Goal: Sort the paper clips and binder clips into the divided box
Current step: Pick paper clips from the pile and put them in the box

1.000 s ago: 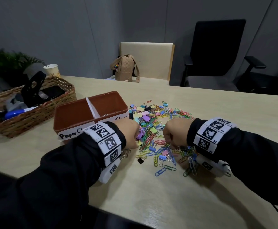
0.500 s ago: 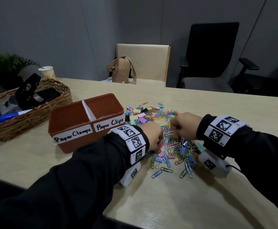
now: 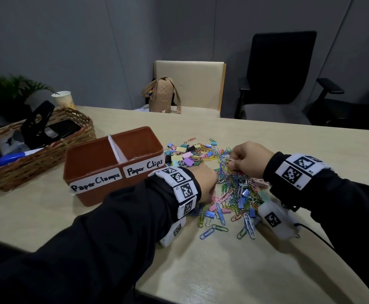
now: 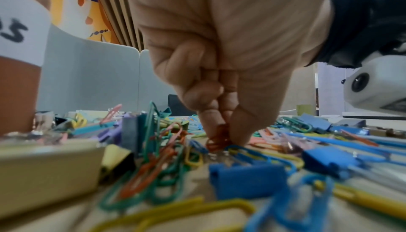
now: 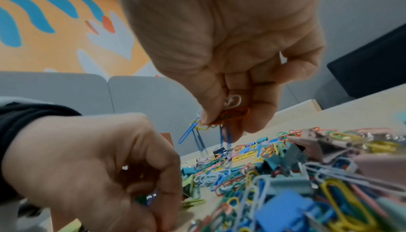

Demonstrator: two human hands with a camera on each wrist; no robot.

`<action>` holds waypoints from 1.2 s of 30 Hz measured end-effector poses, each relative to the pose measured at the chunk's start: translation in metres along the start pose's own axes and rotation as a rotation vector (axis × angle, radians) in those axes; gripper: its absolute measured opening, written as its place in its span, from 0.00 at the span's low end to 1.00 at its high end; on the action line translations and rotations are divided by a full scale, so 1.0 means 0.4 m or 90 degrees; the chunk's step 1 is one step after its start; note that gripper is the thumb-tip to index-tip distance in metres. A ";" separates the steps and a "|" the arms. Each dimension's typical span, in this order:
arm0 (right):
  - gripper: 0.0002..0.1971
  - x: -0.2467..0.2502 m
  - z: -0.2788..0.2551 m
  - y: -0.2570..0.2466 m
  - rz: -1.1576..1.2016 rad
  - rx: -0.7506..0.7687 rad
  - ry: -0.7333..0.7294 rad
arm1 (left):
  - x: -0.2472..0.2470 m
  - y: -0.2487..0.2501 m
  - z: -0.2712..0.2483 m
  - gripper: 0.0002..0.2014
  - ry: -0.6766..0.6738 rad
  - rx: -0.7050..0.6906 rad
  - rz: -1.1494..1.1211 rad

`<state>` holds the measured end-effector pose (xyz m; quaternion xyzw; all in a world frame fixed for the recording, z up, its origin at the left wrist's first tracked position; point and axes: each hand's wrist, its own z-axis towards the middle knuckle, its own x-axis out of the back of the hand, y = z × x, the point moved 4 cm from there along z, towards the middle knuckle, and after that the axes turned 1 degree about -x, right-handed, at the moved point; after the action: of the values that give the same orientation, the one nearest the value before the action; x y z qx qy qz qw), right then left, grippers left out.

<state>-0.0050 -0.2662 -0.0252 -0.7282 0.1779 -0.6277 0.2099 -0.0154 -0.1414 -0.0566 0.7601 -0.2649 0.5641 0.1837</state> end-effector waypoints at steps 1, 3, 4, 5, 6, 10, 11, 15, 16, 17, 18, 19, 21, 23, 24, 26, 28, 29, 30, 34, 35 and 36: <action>0.08 0.001 0.001 -0.002 0.019 0.000 0.000 | -0.004 0.001 0.001 0.08 -0.012 0.003 0.012; 0.09 0.003 0.003 -0.006 0.056 -0.002 0.005 | -0.011 0.001 0.001 0.08 -0.036 0.005 0.028; 0.09 0.005 0.005 -0.009 0.082 -0.001 0.010 | -0.012 0.001 -0.001 0.08 -0.048 0.006 0.032; 0.09 0.008 0.007 -0.012 0.107 0.004 0.019 | -0.012 0.000 -0.004 0.08 -0.051 0.005 0.028; 0.10 0.011 0.010 -0.016 0.130 0.009 0.030 | -0.009 -0.002 -0.009 0.08 -0.047 0.006 0.015; 0.09 0.021 0.023 -0.039 0.201 0.035 0.065 | 0.020 -0.032 -0.047 0.06 0.064 0.006 -0.105; 0.09 0.018 0.029 -0.046 0.222 0.041 0.065 | 0.030 -0.050 -0.063 0.05 0.106 0.015 -0.142; 0.10 -0.009 0.053 -0.098 0.313 0.049 0.041 | 0.076 -0.159 -0.152 0.06 0.288 0.105 -0.248; 0.10 -0.017 0.057 -0.117 0.332 0.053 0.038 | 0.088 -0.192 -0.177 0.06 0.342 0.135 -0.278; 0.11 -0.024 0.062 -0.138 0.346 0.060 0.038 | 0.100 -0.223 -0.204 0.06 0.396 0.163 -0.308; 0.11 -0.032 0.067 -0.160 0.356 0.069 0.040 | 0.109 -0.255 -0.228 0.05 0.449 0.193 -0.329; 0.11 -0.040 0.073 -0.183 0.363 0.079 0.043 | 0.115 -0.285 -0.249 0.04 0.490 0.223 -0.334; 0.12 -0.058 0.087 -0.227 0.362 0.092 0.058 | 0.116 -0.335 -0.277 0.03 0.524 0.273 -0.325; 0.12 -0.082 0.106 -0.270 0.335 0.106 0.073 | 0.105 -0.371 -0.287 0.04 0.510 0.300 -0.314; 0.11 -0.095 0.116 -0.291 0.316 0.115 0.078 | 0.095 -0.383 -0.288 0.05 0.495 0.307 -0.307; 0.10 -0.122 0.135 -0.329 0.283 0.131 0.089 | 0.081 -0.393 -0.289 0.05 0.479 0.310 -0.301; 0.08 -0.143 0.147 -0.359 0.231 0.141 0.103 | 0.077 -0.391 -0.291 0.06 0.492 0.297 -0.297; 0.07 -0.151 0.150 -0.370 0.206 0.147 0.110 | 0.078 -0.387 -0.294 0.07 0.506 0.288 -0.295; 0.06 -0.157 0.151 -0.380 0.193 0.155 0.113 | 0.081 -0.382 -0.297 0.07 0.519 0.279 -0.294; 0.08 -0.148 0.133 -0.380 0.203 0.189 0.132 | 0.084 -0.342 -0.305 0.06 0.492 0.250 -0.264; 0.08 -0.138 0.126 -0.368 0.207 0.194 0.146 | 0.078 -0.329 -0.301 0.07 0.460 0.241 -0.259; 0.08 -0.126 0.118 -0.353 0.211 0.196 0.157 | 0.070 -0.315 -0.295 0.08 0.421 0.231 -0.257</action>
<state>0.0335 -0.1162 0.0012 -0.5664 0.2212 -0.6886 0.3951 -0.0220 0.0211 0.0075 0.5948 0.0664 0.7678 0.2287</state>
